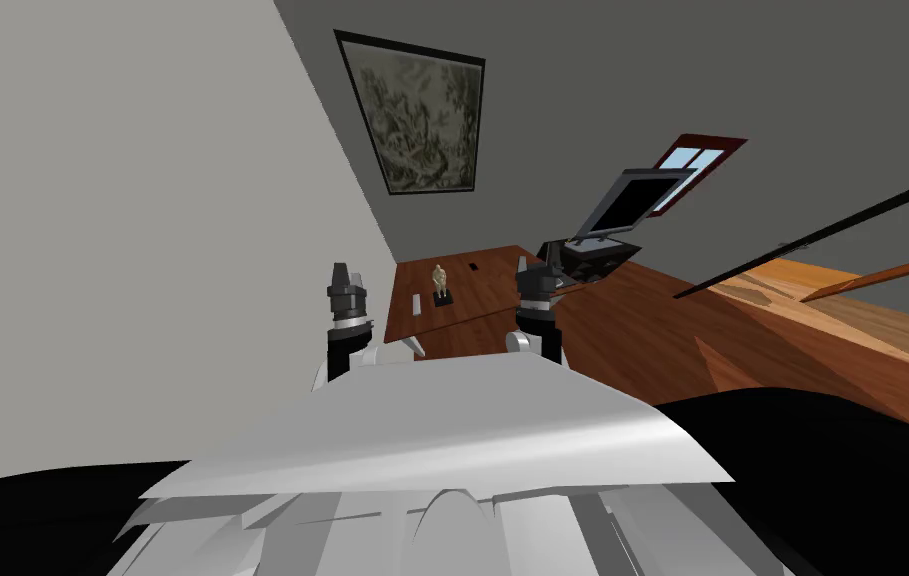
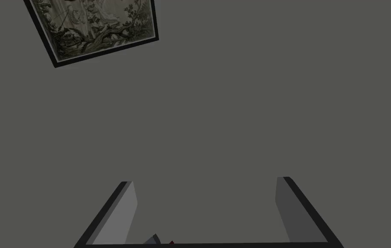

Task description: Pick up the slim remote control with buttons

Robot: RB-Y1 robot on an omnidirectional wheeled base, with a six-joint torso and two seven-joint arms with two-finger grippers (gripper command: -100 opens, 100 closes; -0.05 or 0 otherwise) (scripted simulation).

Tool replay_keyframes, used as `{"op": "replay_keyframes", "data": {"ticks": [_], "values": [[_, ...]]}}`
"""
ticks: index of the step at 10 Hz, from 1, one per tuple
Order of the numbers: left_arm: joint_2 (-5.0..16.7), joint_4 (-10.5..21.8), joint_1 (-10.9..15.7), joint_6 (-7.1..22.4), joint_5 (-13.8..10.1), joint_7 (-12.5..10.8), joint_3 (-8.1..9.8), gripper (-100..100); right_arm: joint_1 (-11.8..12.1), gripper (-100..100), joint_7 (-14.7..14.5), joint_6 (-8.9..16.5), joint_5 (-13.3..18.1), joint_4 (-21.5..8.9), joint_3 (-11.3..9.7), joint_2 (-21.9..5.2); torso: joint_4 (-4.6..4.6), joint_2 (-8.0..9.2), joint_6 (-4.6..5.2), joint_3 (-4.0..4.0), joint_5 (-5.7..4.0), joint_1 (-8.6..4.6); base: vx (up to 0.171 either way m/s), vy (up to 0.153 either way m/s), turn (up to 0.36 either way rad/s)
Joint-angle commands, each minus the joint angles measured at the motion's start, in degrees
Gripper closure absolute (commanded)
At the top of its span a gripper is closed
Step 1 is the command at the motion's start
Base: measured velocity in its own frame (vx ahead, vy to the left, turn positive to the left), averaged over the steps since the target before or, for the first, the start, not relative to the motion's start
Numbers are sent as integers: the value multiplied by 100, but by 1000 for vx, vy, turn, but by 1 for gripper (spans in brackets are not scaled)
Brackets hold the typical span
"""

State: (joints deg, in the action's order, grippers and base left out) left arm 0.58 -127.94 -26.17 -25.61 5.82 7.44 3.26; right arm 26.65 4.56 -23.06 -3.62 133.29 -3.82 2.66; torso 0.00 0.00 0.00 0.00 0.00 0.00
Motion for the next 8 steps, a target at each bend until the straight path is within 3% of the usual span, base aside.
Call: {"op": "replay_keyframes", "data": {"ticks": [1, 8], "values": [[231, 6, -55, -47, 18, -177, -87, -100, 0, 0, 0, 0, 0, 0, 0, 0, 0, 0, 0, 0, 0, 0, -6, -36, -133], [1330, 85, -306, -278, 131, -1219, -605, -100, 0, 0, 0, 0, 0, 0, -1, 1, 1, 4, -1, 2, -8, -31, -2, -79, -164]]}}
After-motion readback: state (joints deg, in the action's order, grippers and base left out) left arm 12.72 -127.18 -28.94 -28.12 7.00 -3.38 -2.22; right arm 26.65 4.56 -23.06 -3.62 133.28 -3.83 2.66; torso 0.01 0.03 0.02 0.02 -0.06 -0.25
